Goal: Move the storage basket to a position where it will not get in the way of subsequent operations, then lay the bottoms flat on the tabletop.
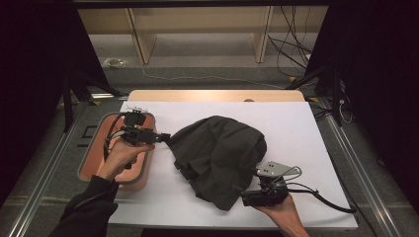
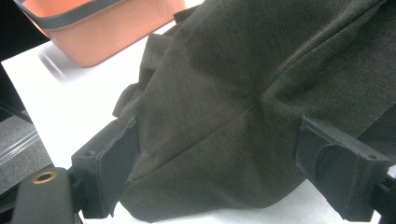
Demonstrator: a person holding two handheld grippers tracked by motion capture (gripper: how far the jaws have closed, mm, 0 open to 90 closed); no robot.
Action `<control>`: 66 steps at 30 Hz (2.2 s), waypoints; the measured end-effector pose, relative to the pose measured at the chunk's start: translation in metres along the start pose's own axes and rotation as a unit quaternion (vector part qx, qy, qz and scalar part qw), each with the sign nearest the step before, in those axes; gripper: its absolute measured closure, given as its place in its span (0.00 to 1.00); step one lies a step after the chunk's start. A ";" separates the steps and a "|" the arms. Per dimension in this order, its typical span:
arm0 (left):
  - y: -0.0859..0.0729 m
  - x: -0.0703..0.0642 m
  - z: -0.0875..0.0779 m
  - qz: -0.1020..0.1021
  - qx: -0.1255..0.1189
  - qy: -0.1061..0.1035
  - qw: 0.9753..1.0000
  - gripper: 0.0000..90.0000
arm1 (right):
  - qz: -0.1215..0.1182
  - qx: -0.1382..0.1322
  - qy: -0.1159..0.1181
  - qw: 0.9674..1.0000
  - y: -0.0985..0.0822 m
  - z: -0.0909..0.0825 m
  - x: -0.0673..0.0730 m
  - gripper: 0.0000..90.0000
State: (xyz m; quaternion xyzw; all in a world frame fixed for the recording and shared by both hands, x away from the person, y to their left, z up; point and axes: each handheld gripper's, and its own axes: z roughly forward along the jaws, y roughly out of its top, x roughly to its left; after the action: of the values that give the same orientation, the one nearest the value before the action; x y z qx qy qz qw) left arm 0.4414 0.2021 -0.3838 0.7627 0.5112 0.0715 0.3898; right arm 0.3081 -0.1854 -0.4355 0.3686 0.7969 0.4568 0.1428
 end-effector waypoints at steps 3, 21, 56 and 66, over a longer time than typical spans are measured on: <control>-0.001 -0.005 0.005 0.006 0.002 -0.003 1.000 0.19 | 0.001 0.002 0.000 1.000 0.000 0.000 0.000 0.17; -0.016 -0.037 0.048 0.043 0.050 -0.015 0.998 0.19 | 0.004 0.007 0.004 1.000 -0.002 0.004 0.002 0.17; -0.044 -0.046 0.094 0.081 0.089 -0.027 0.992 0.86 | -0.004 0.040 0.011 0.999 -0.003 0.021 0.012 0.17; -0.042 -0.062 0.080 0.085 0.071 -0.079 0.991 0.92 | -0.021 0.072 0.009 0.997 -0.005 0.038 0.021 0.16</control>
State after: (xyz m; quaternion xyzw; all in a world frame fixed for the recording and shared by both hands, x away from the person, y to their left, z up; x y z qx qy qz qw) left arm 0.4226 0.1153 -0.4490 0.8324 0.4161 0.0071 0.3660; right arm 0.3130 -0.1485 -0.4581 0.3570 0.8366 0.3984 0.1177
